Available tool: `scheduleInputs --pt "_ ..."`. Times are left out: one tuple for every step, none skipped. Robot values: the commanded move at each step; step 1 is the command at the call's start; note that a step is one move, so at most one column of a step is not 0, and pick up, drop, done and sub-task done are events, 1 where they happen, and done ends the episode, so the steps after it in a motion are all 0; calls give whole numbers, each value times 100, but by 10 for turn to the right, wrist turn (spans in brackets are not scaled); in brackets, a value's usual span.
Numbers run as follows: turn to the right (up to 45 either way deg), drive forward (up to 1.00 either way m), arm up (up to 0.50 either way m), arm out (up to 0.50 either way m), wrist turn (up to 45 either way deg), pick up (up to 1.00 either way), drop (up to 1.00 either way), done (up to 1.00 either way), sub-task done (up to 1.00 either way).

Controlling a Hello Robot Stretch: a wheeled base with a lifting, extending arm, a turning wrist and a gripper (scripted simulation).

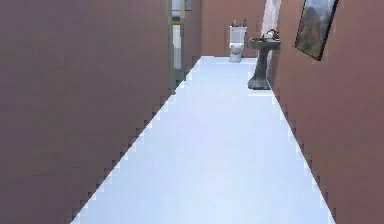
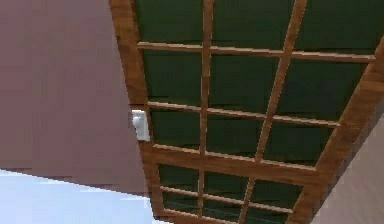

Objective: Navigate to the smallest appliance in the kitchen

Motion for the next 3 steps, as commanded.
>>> scheduleInputs --pt "30 0 0 0 0 0 0 0 0" --pt "0 100 0 0 0 0 0 0 0" --pt "0 100 0 0 0 0 0 0 0"
